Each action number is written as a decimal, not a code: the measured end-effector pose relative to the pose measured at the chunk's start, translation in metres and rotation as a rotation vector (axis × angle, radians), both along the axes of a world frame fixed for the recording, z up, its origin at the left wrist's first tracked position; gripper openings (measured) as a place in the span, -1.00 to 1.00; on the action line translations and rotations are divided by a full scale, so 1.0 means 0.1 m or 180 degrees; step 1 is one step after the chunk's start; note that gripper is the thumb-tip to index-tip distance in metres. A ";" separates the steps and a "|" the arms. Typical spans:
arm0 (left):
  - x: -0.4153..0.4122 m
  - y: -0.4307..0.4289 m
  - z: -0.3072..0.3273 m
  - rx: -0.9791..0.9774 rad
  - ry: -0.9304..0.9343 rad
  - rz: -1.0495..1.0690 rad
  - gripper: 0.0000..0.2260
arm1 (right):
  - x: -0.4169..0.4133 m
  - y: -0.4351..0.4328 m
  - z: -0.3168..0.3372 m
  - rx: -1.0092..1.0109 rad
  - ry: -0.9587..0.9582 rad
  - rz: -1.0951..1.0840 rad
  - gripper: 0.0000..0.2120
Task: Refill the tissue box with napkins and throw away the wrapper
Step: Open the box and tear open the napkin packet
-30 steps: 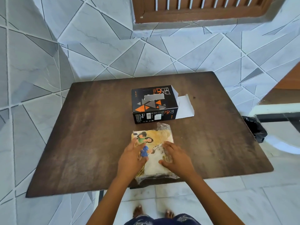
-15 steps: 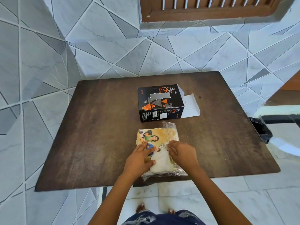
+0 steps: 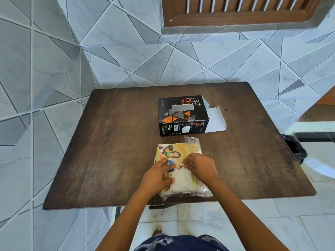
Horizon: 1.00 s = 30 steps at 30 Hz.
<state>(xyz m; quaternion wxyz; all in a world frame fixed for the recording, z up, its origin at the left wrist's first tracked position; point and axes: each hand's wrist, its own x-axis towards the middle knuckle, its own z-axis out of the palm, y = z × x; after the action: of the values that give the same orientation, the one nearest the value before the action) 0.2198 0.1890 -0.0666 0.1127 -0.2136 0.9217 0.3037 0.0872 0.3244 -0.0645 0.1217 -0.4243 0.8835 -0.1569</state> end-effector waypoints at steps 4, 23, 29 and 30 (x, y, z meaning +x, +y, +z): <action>0.01 -0.01 -0.01 -0.0003 -0.0040 -0.0037 -0.49 | 0.00 -0.01 0.03 0.0037 -0.0015 -0.0056 -0.80; 0.00 -0.03 -0.07 -0.0107 -0.0016 -0.0071 -0.48 | 0.06 0.07 0.05 0.0572 0.1189 0.0462 -0.79; 0.00 -0.02 -0.07 -0.0131 -0.0049 -0.0060 -0.47 | 0.00 0.03 -0.02 0.0224 0.1144 0.0372 -0.84; -0.01 -0.02 -0.06 -0.0123 -0.0052 -0.0051 -0.47 | 0.01 0.03 -0.04 0.0076 0.1055 0.0267 -0.84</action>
<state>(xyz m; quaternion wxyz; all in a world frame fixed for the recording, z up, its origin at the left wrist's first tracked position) 0.2193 0.1872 -0.0729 0.1185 -0.2108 0.9281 0.2832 0.0883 0.3269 -0.0682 -0.0142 -0.4794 0.8748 -0.0691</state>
